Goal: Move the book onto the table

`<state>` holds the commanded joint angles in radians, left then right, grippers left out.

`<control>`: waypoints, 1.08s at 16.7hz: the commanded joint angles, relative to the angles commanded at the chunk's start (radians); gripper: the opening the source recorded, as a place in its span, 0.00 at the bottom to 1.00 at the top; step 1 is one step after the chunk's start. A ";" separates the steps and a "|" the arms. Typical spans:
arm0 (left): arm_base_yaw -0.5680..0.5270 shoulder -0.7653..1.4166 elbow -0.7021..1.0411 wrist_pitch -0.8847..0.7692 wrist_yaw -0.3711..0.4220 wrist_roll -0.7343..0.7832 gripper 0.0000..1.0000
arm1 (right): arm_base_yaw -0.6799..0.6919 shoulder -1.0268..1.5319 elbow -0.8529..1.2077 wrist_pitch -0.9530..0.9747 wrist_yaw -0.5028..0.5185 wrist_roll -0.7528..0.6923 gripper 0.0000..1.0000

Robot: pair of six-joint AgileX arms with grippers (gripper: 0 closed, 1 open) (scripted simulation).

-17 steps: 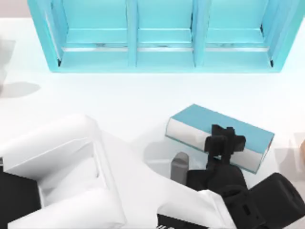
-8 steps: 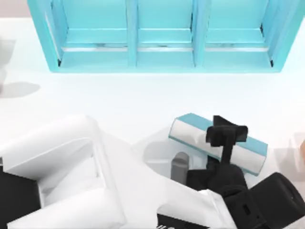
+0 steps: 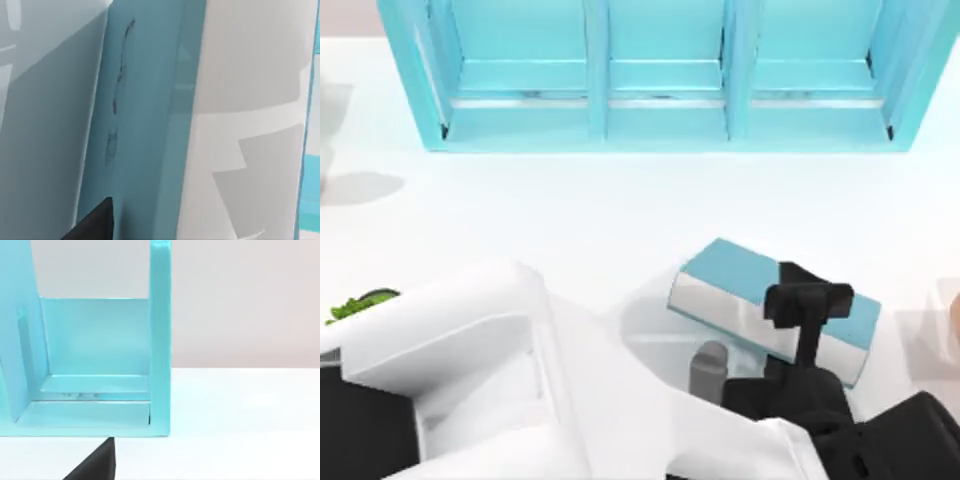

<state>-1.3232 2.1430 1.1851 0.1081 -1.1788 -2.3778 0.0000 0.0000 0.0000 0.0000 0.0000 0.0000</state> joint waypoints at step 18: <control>-0.336 0.085 0.276 -1.271 -0.100 -1.120 1.00 | 0.000 0.000 0.000 0.000 0.000 0.000 1.00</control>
<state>-1.6593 2.2284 1.4615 -1.1632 -1.2787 -3.4973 0.0000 0.0000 0.0000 0.0000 0.0000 0.0000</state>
